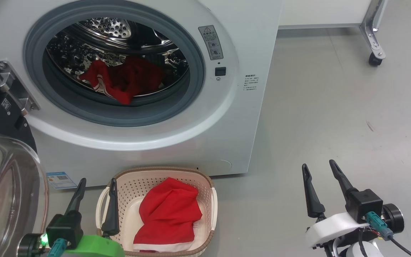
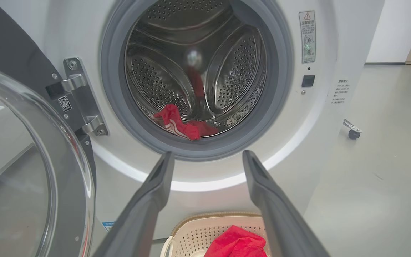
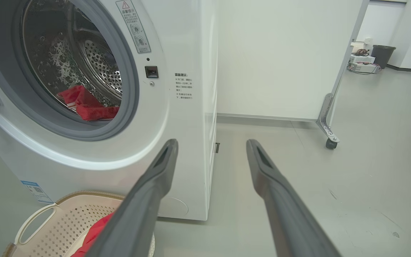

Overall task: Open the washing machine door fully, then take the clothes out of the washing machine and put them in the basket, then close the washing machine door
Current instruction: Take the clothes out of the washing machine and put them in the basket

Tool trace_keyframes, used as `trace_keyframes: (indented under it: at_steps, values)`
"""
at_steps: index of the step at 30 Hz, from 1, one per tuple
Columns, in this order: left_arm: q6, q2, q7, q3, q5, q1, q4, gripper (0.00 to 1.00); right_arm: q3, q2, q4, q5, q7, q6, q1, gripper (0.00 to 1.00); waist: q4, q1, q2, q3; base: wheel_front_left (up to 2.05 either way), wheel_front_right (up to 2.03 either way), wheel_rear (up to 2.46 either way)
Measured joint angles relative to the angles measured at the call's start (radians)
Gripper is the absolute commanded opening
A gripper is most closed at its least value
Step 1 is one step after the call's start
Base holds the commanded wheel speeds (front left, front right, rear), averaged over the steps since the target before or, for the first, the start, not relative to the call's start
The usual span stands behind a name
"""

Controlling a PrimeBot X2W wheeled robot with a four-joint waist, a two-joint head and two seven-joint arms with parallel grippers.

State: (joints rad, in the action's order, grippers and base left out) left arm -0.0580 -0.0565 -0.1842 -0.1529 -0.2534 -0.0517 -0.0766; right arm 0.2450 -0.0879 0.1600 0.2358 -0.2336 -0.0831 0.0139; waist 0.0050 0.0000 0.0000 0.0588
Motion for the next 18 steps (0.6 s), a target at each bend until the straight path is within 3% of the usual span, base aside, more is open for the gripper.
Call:
trace_keyframes:
  at_steps: [18]
  values:
    - [-0.016,-0.004,0.036,-0.002,0.003,-0.029,0.070,1.00,0.007,-0.004,-0.023,0.000,0.013,-0.001,0.015,1.00,-0.003,0.0000,0.0000,0.014,0.00,0.00,0.00]
